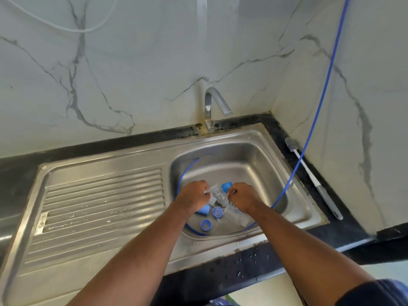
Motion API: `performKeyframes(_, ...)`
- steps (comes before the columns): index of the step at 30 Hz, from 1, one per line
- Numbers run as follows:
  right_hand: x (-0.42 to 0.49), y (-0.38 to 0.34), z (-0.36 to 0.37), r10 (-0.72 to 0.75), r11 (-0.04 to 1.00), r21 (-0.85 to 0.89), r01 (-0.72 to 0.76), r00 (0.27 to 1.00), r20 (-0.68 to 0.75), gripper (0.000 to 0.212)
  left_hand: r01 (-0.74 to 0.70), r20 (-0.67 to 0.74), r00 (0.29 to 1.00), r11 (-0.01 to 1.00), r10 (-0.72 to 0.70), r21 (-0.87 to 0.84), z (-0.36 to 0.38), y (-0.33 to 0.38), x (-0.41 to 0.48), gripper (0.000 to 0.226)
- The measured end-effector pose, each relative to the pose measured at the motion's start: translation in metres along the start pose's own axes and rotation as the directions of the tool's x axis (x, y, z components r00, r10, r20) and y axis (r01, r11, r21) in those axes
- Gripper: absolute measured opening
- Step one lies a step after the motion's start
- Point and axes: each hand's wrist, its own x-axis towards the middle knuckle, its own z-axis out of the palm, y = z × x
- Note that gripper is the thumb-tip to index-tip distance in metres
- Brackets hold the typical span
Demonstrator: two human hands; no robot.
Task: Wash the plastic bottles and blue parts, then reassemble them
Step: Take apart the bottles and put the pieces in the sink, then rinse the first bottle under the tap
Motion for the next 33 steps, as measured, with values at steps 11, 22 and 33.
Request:
performKeyframes(11,-0.02,-0.015,-0.007,0.045,0.999,0.01,-0.044,0.992,-0.119,0.015,-0.083,-0.053,0.995,0.996,0.084,0.021,-0.02,-0.019,-0.009,0.027)
performKeyframes(22,0.029,0.029,-0.036,0.047,0.996,0.085,-0.041,0.996,-0.074,0.02,0.093,-0.268,0.958,0.995,-0.097,-0.029,-0.034,0.023,0.049,0.031)
performKeyframes(33,0.088,0.013,-0.081,-0.103,0.972,0.191,0.14,0.976,-0.193,0.012,0.16,-0.365,0.906,0.972,-0.214,-0.173,-0.096,0.092,0.161,0.032)
